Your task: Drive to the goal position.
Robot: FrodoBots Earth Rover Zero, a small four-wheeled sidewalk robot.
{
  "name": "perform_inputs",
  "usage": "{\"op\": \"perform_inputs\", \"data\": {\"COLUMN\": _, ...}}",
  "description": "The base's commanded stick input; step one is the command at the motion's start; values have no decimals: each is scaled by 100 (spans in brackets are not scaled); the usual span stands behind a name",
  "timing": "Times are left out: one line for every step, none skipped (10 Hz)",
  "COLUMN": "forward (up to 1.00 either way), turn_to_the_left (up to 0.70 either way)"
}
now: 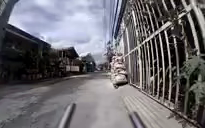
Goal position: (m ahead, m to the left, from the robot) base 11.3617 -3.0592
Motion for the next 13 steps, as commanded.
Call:
{"op": "perform_inputs", "data": {"forward": 70, "turn_to_the_left": 0}}
{"op": "perform_inputs", "data": {"forward": 70, "turn_to_the_left": 0}}
{"op": "perform_inputs", "data": {"forward": 70, "turn_to_the_left": 0}}
{"op": "perform_inputs", "data": {"forward": 70, "turn_to_the_left": 0}}
{"op": "perform_inputs", "data": {"forward": 70, "turn_to_the_left": 0}}
{"op": "perform_inputs", "data": {"forward": 70, "turn_to_the_left": 0}}
{"op": "perform_inputs", "data": {"forward": 70, "turn_to_the_left": 0}}
{"op": "perform_inputs", "data": {"forward": 70, "turn_to_the_left": 0}}
{"op": "perform_inputs", "data": {"forward": 70, "turn_to_the_left": 0}}
{"op": "perform_inputs", "data": {"forward": 70, "turn_to_the_left": 0}}
{"op": "perform_inputs", "data": {"forward": 70, "turn_to_the_left": 0}}
{"op": "perform_inputs", "data": {"forward": 70, "turn_to_the_left": 0}}
{"op": "perform_inputs", "data": {"forward": 70, "turn_to_the_left": 0}}
